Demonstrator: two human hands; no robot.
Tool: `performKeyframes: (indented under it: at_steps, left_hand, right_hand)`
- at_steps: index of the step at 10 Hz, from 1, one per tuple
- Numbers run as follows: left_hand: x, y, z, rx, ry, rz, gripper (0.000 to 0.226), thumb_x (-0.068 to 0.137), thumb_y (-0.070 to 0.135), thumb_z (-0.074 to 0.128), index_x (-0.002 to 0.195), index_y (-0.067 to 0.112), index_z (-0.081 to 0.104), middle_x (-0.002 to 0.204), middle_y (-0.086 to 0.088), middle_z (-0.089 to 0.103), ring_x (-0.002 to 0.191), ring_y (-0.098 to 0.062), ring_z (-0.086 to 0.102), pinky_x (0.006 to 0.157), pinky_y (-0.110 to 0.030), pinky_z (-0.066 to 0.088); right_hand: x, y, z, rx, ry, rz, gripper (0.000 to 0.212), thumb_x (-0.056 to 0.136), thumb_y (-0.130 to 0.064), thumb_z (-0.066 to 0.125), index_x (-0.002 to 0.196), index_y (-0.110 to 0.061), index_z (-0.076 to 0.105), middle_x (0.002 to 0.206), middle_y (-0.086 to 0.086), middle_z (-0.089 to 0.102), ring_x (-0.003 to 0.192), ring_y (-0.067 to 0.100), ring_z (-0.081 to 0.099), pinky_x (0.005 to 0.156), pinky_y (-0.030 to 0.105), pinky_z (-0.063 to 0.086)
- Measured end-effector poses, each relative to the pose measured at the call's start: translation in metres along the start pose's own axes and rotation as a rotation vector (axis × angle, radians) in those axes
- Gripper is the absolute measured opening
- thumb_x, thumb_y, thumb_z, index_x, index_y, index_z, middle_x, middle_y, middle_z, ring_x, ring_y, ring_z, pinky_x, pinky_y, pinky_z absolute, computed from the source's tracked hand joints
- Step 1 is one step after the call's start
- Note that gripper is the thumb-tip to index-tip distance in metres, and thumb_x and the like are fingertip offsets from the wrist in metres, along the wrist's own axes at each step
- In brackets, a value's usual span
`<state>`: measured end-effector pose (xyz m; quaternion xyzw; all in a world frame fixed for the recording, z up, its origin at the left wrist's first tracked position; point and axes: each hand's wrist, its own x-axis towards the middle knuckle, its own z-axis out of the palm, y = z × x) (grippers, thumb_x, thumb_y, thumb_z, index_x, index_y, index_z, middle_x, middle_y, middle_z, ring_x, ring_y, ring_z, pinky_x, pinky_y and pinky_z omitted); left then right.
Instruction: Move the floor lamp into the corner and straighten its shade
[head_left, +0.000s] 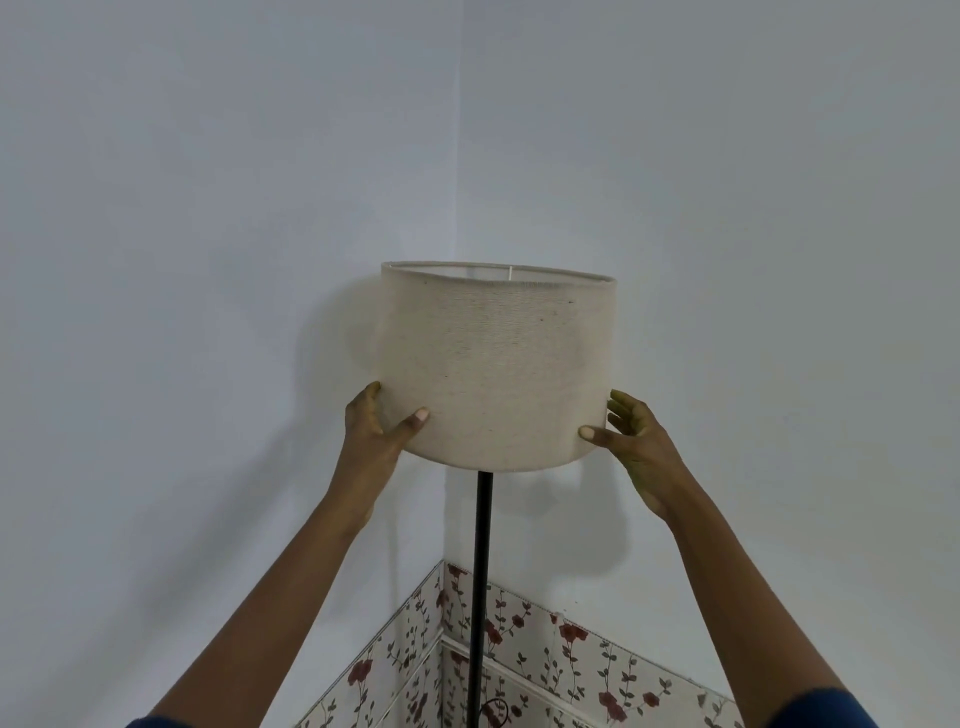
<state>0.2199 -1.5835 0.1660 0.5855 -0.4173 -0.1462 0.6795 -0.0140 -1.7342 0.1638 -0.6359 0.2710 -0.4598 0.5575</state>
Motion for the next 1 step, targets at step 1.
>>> performKeyframes:
  at_steps: [1]
  left_hand:
    - [-0.0096,0.0144,-0.0056,0.042,0.038,0.069,0.056,0.087,0.025,0.056,0.138,0.022,0.035,0.148,0.002,0.032,0.133,-0.016,0.034,0.105,-0.028,0.029]
  right_hand:
    - [-0.0163,-0.0046,0.0041,-0.024,0.120,-0.053,0.065,0.075,-0.013,0.072,0.133,-0.018,0.042,0.130,-0.003,0.047,0.124,0.014,0.043,0.108,0.038,0.038]
